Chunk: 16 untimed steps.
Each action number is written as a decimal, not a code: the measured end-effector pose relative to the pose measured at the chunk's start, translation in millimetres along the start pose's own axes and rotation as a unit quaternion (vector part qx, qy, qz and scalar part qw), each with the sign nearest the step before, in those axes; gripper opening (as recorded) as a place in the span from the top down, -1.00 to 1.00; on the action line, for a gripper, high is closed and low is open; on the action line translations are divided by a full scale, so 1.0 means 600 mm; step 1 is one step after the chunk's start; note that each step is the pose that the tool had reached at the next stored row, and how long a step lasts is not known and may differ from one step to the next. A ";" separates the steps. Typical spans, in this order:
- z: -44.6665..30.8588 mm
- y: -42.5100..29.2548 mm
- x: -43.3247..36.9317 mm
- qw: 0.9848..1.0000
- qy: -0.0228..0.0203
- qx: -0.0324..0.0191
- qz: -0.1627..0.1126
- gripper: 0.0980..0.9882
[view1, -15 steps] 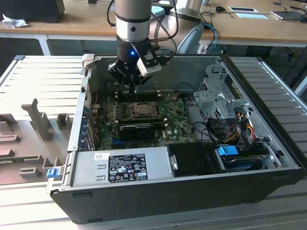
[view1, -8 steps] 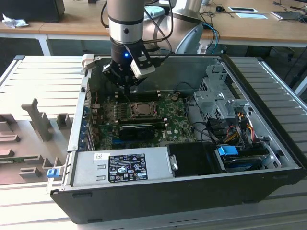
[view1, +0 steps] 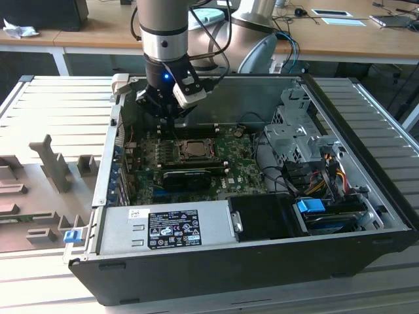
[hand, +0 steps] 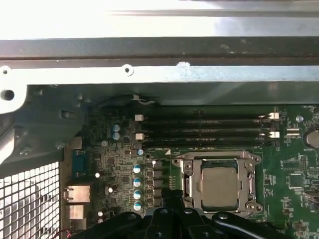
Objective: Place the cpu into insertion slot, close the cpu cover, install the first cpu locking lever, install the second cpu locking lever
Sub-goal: 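Install the first cpu locking lever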
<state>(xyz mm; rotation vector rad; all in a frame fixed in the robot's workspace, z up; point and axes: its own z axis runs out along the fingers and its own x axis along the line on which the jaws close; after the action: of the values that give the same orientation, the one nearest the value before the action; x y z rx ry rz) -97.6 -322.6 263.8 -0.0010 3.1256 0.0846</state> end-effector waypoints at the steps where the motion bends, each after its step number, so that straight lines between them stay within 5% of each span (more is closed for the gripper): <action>1: 0.001 0.000 0.000 1.000 0.000 -0.001 -0.005 0.98; 3: 0.003 0.000 0.003 1.000 0.002 -0.003 -0.031 0.98; 5: 0.007 0.000 0.020 0.999 0.002 -0.004 -0.033 0.98; 9: 0.010 0.005 0.029 0.999 0.001 -0.004 -0.033 0.98; 16: 0.015 0.035 0.037 0.999 0.001 -0.004 -0.035 0.98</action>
<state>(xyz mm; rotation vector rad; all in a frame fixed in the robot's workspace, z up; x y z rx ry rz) -119.6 -301.2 255.7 -0.1097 3.1241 0.0959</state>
